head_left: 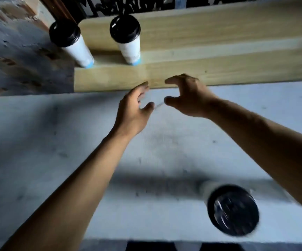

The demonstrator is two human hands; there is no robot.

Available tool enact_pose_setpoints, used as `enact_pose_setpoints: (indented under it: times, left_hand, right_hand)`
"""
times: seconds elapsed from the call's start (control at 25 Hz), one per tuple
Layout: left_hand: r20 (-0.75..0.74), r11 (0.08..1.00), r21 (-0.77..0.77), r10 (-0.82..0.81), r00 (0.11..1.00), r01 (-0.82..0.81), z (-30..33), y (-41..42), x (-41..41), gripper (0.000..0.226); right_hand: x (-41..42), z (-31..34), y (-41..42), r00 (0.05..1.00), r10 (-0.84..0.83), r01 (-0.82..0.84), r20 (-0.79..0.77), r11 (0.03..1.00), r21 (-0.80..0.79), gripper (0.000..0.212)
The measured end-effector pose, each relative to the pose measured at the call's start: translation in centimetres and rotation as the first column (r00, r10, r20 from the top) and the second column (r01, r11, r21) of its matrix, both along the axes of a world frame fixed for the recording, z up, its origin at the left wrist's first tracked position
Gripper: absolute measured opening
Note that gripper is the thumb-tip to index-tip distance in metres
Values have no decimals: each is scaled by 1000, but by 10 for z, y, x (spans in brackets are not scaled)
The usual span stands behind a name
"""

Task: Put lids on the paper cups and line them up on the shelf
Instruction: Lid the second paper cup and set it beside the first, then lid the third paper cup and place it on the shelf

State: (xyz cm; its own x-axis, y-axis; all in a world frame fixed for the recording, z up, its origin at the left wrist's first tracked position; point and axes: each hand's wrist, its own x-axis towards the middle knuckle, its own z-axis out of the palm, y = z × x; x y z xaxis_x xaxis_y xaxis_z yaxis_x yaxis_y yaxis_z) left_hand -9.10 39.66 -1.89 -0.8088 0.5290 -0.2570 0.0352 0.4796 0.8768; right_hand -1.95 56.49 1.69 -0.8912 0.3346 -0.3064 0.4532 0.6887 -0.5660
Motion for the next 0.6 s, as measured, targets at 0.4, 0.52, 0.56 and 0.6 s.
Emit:
enact_pose_setpoints:
  times: [0.4,0.52,0.56,0.6]
  left_hand:
    - [10,932,-361,9,1000,-5,34,-70,273,77]
    - [10,956,-289,-40,999,41,21,-44,298,86]
    - [-22,958,-285,-19,1000,12,19,-34,299,79]
    - [-36,956,-293,0,999,-10,17,-25,299,68]
  right_hand:
    - [260,67,-35,942,320,-321,-101,947,6,75]
    - [275,55,-53,914,406,-404,7,909,99,91]
    - [277,51,-54,917,398,-398,23,909,122,89]
    - [277,48,-54,927,373,-374,25,919,124,87]
